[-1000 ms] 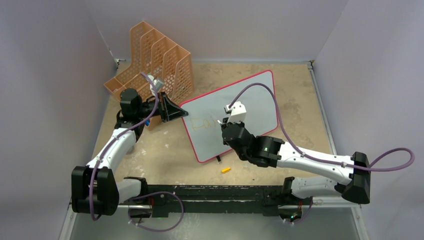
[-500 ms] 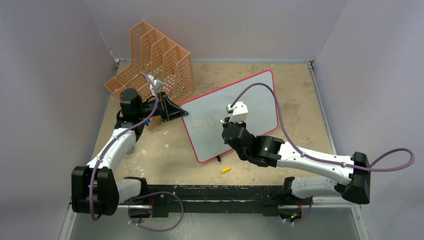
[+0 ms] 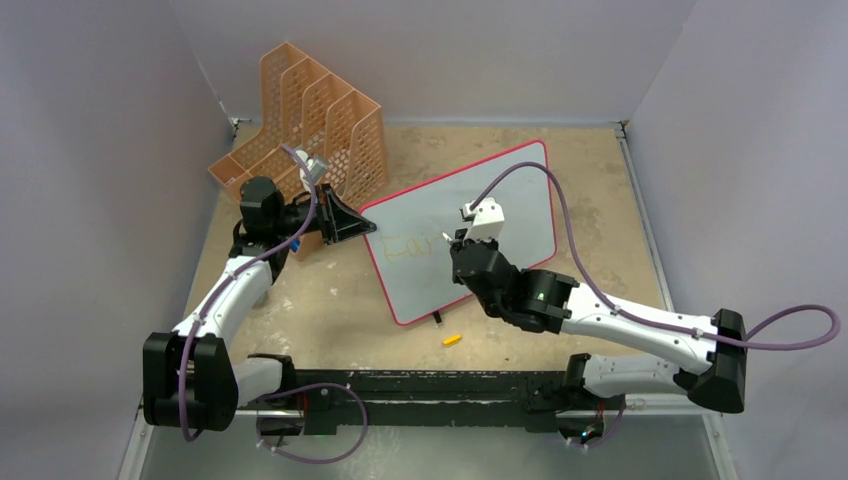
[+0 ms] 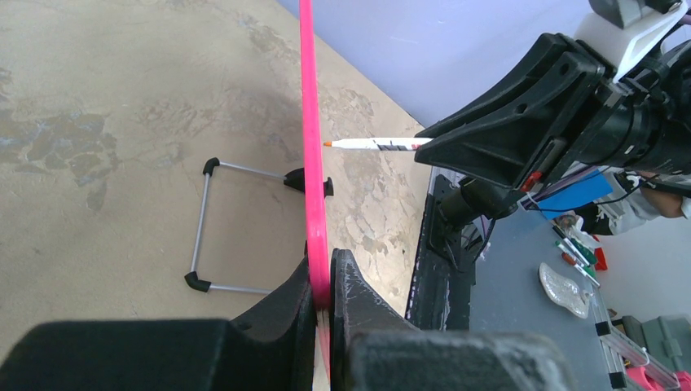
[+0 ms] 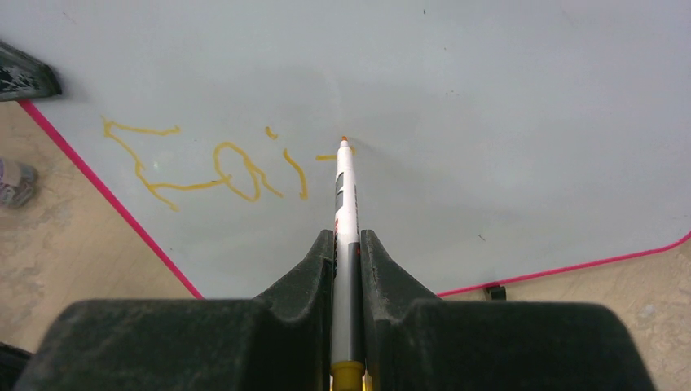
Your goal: Write a sentence on the whiteboard
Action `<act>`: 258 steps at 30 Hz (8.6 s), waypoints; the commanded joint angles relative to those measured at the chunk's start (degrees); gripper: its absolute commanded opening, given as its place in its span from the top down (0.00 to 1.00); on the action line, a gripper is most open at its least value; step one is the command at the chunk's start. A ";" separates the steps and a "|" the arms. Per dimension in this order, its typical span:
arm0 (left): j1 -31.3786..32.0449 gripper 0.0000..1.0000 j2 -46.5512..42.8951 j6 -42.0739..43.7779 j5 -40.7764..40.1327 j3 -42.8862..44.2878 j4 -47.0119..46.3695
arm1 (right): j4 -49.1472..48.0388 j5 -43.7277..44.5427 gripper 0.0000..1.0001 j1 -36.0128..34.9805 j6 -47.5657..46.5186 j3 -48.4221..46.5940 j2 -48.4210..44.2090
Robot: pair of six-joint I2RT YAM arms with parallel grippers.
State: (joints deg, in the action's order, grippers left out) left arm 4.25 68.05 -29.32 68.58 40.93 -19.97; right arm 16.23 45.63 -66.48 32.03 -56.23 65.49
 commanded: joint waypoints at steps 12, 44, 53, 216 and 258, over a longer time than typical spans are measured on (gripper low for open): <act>0.23 1.00 -0.02 3.13 2.44 1.95 -1.12 | -4.45 -1.25 1.00 0.22 -2.75 -1.34 -0.48; 0.23 1.00 0.15 3.13 2.45 2.01 -1.13 | -0.60 -2.83 1.00 0.27 -0.96 -0.56 0.55; 0.23 1.00 0.04 3.22 2.25 1.96 -0.96 | 0.33 -4.58 1.00 0.21 -0.34 0.15 0.69; 0.06 1.00 0.49 4.01 1.95 2.23 -0.16 | -2.44 -3.28 1.00 4.70 -2.29 -0.25 -2.55; 0.06 1.00 0.22 4.18 1.82 2.24 0.02 | 1.91 -2.87 1.00 5.86 1.40 2.85 -2.05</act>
State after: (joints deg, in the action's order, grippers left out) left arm 4.19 68.51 -28.69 67.85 41.36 -18.65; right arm 17.26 42.81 -61.32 31.99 -54.39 63.99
